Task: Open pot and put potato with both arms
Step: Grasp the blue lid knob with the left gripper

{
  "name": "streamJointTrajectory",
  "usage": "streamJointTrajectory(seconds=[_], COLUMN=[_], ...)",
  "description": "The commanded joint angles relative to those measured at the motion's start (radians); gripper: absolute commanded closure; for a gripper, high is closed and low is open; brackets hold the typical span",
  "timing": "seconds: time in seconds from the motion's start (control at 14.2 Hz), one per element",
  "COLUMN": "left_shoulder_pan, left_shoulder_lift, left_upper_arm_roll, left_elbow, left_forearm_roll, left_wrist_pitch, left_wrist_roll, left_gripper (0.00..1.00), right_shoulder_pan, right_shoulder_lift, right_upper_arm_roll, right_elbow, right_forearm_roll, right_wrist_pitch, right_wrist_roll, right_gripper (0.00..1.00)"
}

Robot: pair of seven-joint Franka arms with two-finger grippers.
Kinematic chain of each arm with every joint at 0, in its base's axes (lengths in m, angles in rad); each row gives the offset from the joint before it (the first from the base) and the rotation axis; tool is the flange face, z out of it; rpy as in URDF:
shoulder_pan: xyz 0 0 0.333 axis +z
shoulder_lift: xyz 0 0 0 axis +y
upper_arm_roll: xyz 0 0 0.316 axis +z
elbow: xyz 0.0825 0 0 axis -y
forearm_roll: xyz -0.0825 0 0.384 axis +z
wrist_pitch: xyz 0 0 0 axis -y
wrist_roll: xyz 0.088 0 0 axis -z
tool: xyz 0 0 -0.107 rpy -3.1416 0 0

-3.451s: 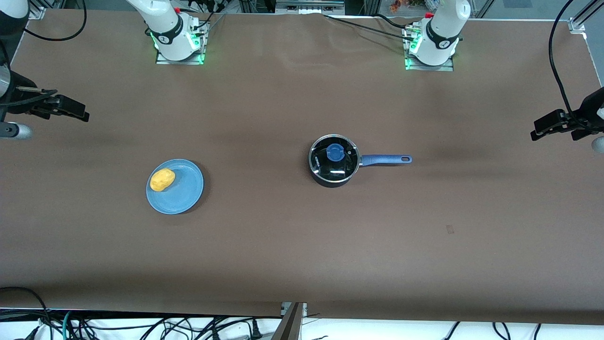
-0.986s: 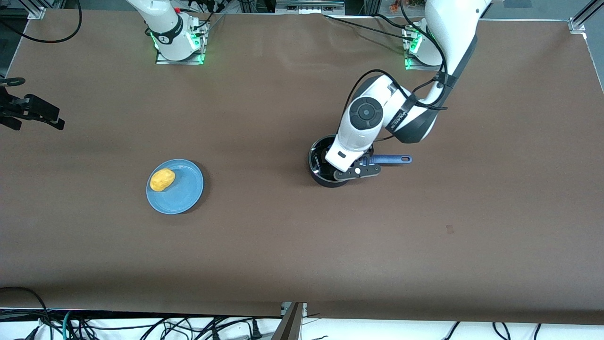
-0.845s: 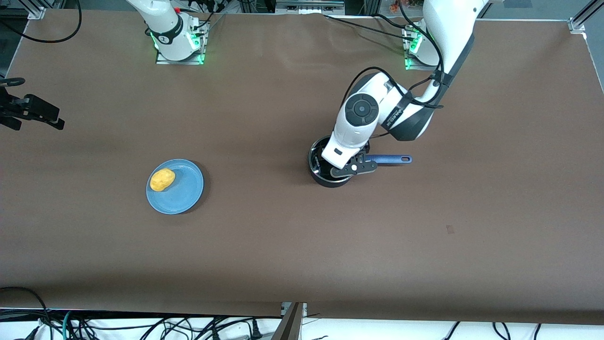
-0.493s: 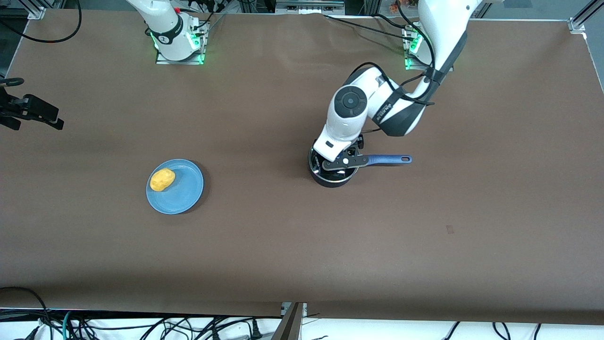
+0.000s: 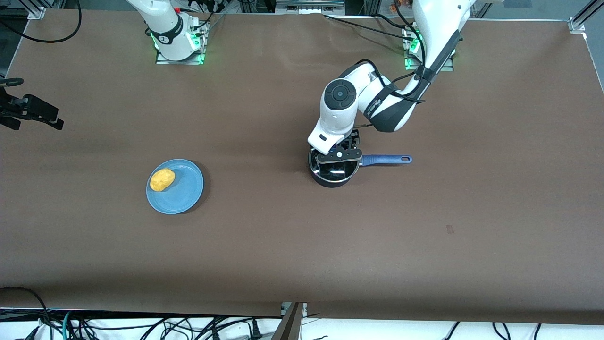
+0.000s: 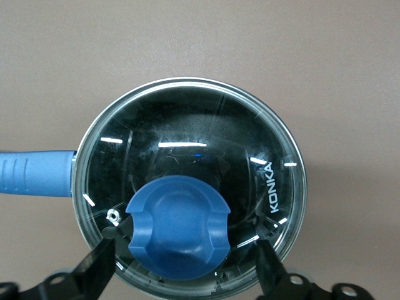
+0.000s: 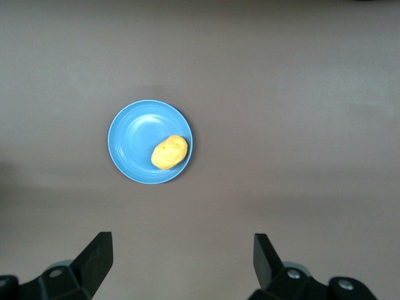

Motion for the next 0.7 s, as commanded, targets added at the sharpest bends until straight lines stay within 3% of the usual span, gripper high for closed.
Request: streamJointTrajectory(seconds=[0.0,0.14,0.35,0.49,0.63], left_shoulder_pan=[0.008,0.008,0.008,0.010,0.011], left_shoulder_lift=[-0.021,-0.019,-0.019,-0.019,-0.023], left_upper_arm_roll=[-0.004,-0.004,-0.004,-0.004,-0.004], left_elbow=[-0.023,-0.024,-0.023,-0.024,-0.023], left_forearm_roll=[0.029,0.027,0.029,0.029,0.029], left_wrist_pitch=[0.016,0.039,0.041,0.042,0.041], left_wrist_roll=[-0.022,-0.022,-0.020,-0.013,-0.007], left_gripper=[0.17,0.19,0.47,0.45,0.52], right_shoulder_pan=[-0.006,-0.006,-0.002,-0.002,0.007], right_shoulder_lift=[0.014,0.049,0.089,0.100,0.121], right_upper_arm_roll=[-0.005,-0.005,-0.005,-0.005,-0.002], right_elbow=[0.014,0.014,0.004,0.010,0.001], right_forearm_roll=[0.009,-0.005,0.000,-0.006,-0.017], right_wrist_pitch=[0.001,-0.006,-0.083,-0.149,-0.173], right_wrist_roll=[-0.009,-0.016,-0.021,-0.022,-0.021], right_gripper=[0.00,0.00,0.00,0.00,0.00])
